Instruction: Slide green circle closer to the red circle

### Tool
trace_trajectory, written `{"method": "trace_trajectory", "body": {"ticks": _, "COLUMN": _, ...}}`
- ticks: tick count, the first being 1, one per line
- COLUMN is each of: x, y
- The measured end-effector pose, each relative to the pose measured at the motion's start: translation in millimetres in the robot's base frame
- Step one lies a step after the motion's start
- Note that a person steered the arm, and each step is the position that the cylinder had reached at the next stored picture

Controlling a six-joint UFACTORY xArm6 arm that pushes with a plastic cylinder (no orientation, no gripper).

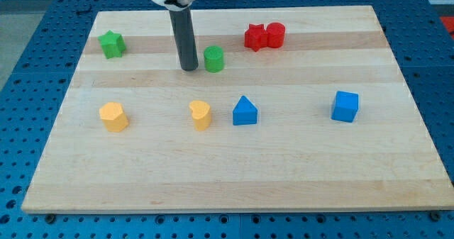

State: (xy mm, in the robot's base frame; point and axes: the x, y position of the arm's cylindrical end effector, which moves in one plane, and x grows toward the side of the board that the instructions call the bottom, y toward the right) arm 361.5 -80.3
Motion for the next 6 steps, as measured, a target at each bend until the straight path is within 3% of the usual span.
{"method": "trace_trajectory", "body": {"ticks": 2, "x": 2, "y": 55}}
{"method": "trace_trajectory", "body": {"ticks": 6, "x": -28, "y": 44}}
